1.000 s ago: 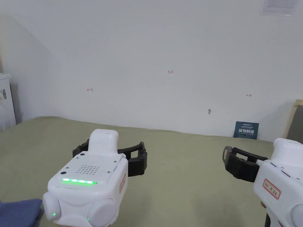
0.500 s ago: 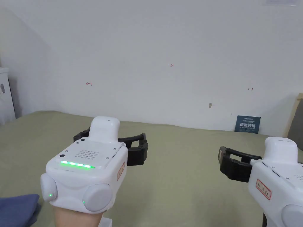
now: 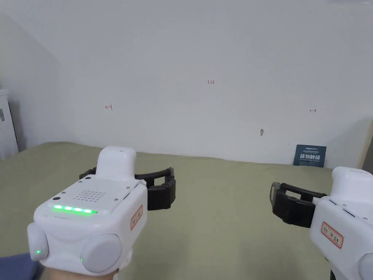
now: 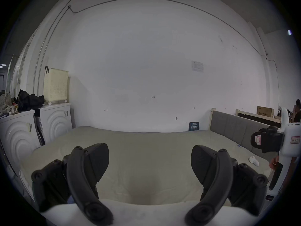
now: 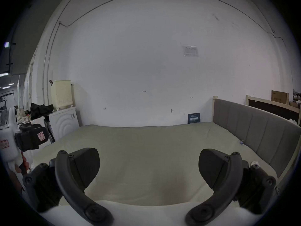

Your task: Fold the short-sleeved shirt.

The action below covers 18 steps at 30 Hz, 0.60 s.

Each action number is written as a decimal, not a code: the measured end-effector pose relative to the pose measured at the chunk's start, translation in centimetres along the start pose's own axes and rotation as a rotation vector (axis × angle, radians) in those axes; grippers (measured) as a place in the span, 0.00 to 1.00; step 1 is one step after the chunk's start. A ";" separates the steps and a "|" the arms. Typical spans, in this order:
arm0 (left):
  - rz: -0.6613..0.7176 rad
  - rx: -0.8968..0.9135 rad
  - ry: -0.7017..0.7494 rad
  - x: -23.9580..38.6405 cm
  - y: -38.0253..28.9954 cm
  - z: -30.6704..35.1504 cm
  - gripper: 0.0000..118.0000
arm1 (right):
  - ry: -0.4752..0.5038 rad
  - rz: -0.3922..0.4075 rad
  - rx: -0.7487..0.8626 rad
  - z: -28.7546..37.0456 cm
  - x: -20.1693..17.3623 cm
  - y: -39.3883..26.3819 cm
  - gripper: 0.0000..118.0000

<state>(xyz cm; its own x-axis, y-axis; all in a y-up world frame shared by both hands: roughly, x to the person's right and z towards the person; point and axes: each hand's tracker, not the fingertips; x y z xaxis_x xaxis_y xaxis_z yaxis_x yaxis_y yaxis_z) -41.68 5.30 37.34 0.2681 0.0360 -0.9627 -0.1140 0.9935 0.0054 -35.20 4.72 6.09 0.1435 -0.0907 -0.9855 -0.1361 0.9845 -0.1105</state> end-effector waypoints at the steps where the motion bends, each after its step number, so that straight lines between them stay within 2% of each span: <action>1: 0.005 -0.006 -0.003 -0.1 0.0 -0.2 0.91 | -0.008 0.006 0.000 -0.2 0.1 -0.1 1.00; 18: -0.008 -0.046 -0.049 0.2 -1.6 -2.7 0.91 | -0.010 -0.047 -0.055 -2.7 1.2 -0.8 1.00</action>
<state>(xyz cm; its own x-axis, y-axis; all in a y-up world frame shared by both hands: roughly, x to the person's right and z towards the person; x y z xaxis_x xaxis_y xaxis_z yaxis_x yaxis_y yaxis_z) -44.01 3.38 36.39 0.3160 0.0341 -0.9482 -0.1548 0.9878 -0.0161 -37.53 3.41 4.64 0.1604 -0.1351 -0.9778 -0.1829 0.9694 -0.1640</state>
